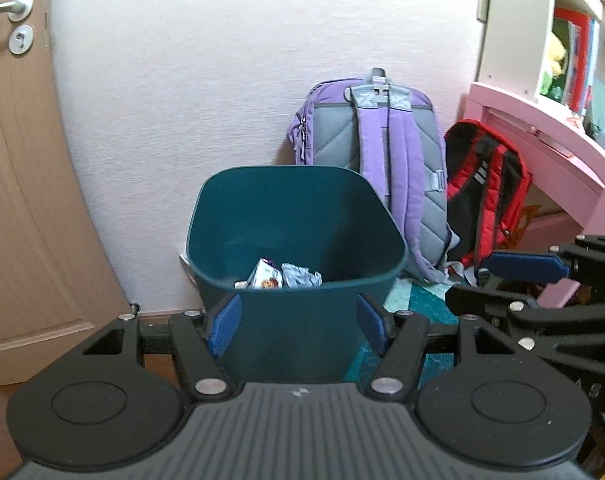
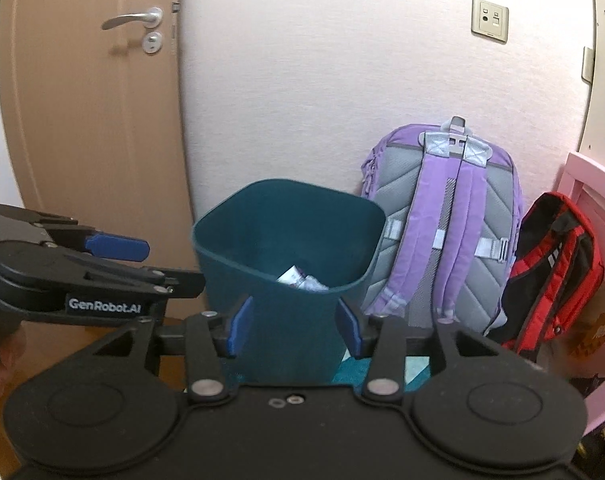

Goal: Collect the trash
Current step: 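Withdraw both tools from the bin and lower them under the bed edge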

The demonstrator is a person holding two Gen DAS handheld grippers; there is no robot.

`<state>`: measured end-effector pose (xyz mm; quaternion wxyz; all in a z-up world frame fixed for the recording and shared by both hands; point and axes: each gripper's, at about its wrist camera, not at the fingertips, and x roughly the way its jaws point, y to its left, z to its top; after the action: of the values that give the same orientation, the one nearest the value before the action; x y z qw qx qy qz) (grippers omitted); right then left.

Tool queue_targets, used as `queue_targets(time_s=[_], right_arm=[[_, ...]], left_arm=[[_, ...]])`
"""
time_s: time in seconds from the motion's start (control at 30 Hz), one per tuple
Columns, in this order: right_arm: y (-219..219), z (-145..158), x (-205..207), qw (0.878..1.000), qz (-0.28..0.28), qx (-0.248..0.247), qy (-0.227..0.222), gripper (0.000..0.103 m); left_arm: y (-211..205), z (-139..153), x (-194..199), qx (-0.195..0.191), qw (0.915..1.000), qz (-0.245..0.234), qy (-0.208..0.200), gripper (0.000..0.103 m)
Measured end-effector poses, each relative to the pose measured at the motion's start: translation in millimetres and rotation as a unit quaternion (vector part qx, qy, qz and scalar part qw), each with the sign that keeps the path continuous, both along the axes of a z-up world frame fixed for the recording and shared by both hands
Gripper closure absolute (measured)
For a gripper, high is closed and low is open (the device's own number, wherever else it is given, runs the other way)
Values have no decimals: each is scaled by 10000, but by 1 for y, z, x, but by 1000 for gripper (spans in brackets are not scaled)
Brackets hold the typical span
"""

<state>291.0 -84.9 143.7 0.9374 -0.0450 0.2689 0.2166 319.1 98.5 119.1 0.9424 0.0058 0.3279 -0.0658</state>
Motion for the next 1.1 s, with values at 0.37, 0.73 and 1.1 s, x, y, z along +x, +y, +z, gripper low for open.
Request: queue_targets(time_s=[0.37,0.73,1.1], right_arm=[[-5,-46,-45,9991,297,11,299,48],[5,-144,-52,9958,522,-136,743,47],[31,-277,-28,9878,316,-716,1348,47]], left_arm=[[6,-24,-75,-155,9997,-180,27,31],[31,-98,-113,-355,9990,-190,189,19],[72,-224,-99,-318,9974,-173,618,18]])
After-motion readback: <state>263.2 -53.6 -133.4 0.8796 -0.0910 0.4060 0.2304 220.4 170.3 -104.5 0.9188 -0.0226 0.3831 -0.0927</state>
